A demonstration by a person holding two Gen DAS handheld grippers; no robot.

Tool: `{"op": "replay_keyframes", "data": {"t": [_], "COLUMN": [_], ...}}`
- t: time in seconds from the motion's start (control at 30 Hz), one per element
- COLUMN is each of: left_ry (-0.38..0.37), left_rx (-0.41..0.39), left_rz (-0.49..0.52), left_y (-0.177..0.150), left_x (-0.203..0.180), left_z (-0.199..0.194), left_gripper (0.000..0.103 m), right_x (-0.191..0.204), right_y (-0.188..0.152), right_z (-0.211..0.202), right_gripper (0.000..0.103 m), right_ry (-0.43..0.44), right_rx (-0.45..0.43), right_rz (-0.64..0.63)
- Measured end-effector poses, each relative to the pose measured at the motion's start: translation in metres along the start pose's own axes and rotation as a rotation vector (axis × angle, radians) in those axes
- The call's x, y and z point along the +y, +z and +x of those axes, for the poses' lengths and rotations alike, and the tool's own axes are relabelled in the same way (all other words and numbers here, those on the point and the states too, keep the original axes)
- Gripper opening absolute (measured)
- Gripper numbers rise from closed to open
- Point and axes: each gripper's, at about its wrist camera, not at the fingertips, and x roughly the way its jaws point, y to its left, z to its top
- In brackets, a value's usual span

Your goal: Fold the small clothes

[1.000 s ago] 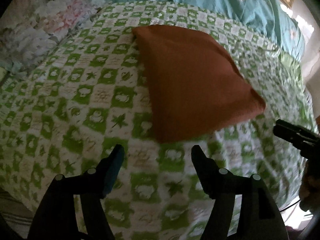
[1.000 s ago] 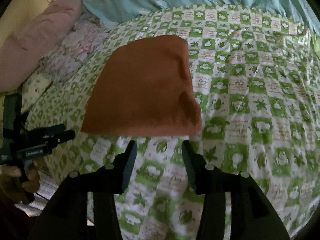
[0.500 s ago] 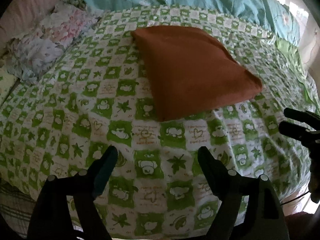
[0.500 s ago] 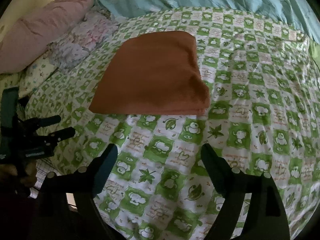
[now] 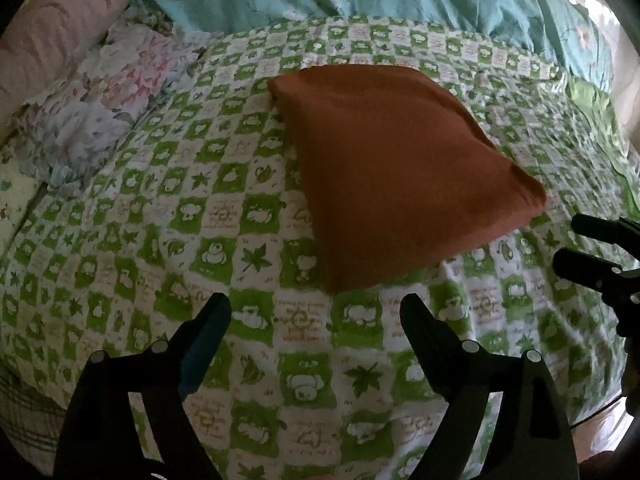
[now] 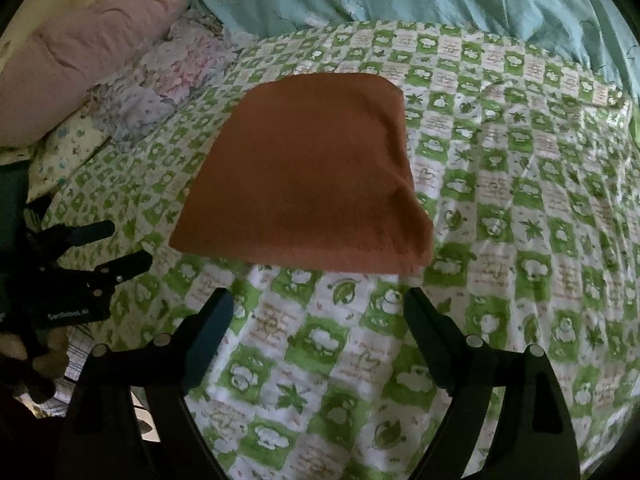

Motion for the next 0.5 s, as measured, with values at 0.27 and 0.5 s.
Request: {"op": "replay_keyframes", "data": {"t": [0.27,0.5], "left_ry": [0.054,0.092], "left_rx": [-0.002,0.003], "left_rz": [0.014,-0.005], "left_y": [0.015,0.030], "left_x": [-0.005,-0.005], "left_z": [0.007,0.011], "left_gripper": [0.089,0.089], "right_x": [0.001,-0.002], "right_y": [0.015,0.031], "right_z": [0.015,0.019], "right_gripper": [0.087,0.087], "right_ry": [0.011,0.027], "right_rx": [0.020,0.019], "right_rz": [-0.013,-0.010]}}
